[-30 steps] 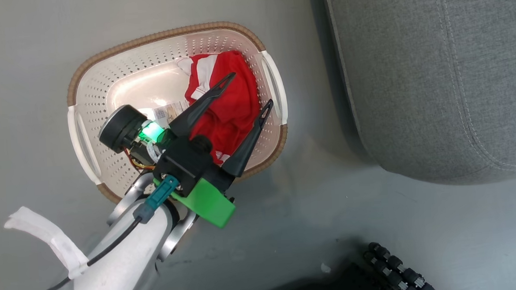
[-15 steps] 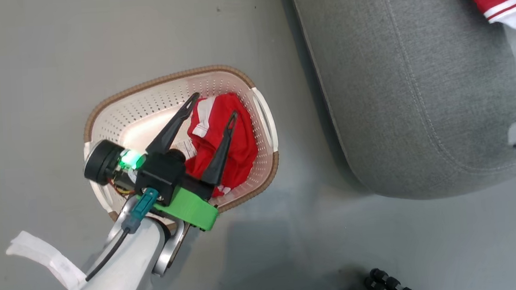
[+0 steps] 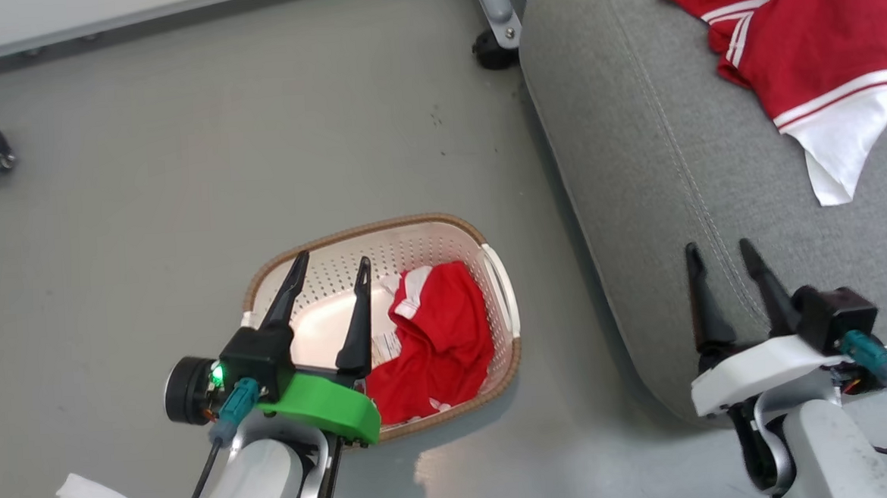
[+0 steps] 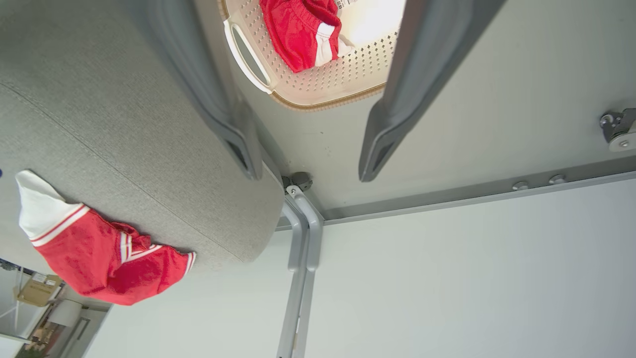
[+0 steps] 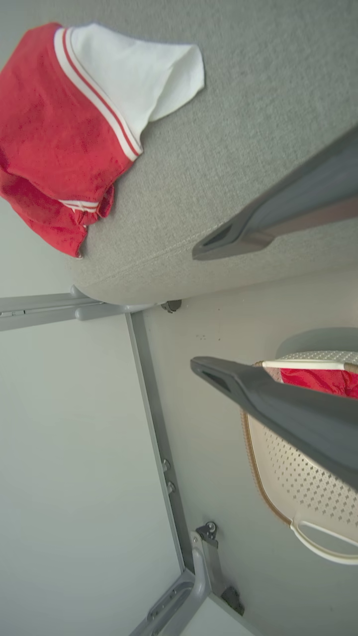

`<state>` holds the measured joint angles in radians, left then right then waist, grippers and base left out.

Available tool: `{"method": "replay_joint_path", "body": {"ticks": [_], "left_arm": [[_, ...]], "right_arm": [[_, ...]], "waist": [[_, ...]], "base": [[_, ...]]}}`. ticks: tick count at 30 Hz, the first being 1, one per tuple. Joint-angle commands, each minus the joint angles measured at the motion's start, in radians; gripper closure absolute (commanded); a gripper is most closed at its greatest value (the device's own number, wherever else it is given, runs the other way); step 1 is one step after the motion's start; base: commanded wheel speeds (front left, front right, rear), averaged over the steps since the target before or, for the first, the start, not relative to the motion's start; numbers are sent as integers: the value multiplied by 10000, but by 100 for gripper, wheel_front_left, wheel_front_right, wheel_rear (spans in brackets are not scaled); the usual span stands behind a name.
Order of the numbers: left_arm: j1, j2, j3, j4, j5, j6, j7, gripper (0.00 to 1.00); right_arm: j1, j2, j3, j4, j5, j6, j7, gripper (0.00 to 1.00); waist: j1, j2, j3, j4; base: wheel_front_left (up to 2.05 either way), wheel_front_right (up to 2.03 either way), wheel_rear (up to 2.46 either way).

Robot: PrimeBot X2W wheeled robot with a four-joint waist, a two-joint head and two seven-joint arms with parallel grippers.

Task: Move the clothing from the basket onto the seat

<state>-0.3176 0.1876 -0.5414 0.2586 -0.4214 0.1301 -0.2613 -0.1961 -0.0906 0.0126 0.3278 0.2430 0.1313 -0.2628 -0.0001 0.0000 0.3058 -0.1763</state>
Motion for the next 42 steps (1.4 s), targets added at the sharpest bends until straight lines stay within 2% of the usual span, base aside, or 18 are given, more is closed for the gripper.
{"method": "replay_joint_path", "body": {"ticks": [1,5,9,19,26,33,42], "left_arm": [[413,-110,252,-85,83,94,-40,0],[1241,-384,1082,-348,340,64,-39,0],[1914,-669,1840,-639,769,-66,-32,0],[3755,-1242,3571,-2500,1939,-445,-32,0],[4897,-1317,3735,-2785,2801,-892,-33,0],[5183,-1362,3726,-2728,2891,-1122,-33,0],[4878,-1369,3719,-2542,2744,-1054,-33,0]], "right_arm": [[271,6,312,-141,99,-12,-31,0],[515,90,854,-557,538,-10,-31,0],[663,164,1036,-1085,422,-10,-29,0],[1634,47,1212,-2590,-197,-10,-29,0],[2568,88,1108,-2689,-228,-10,-29,0],[3002,107,1230,-2438,-372,-10,-30,0],[2900,40,1256,-2302,-404,-10,-30,0]], "waist": [[1,0,-1554,1359],[1,0,-2142,1812],[1,0,-2606,2020],[1,0,-3500,1963],[1,0,-3836,1799],[1,0,-3902,1753],[1,0,-4010,1757]], "base": [[0,0,0],[0,0,0],[0,0,0],[0,0,0],[0,0,0],[0,0,0],[0,0,0]]}}
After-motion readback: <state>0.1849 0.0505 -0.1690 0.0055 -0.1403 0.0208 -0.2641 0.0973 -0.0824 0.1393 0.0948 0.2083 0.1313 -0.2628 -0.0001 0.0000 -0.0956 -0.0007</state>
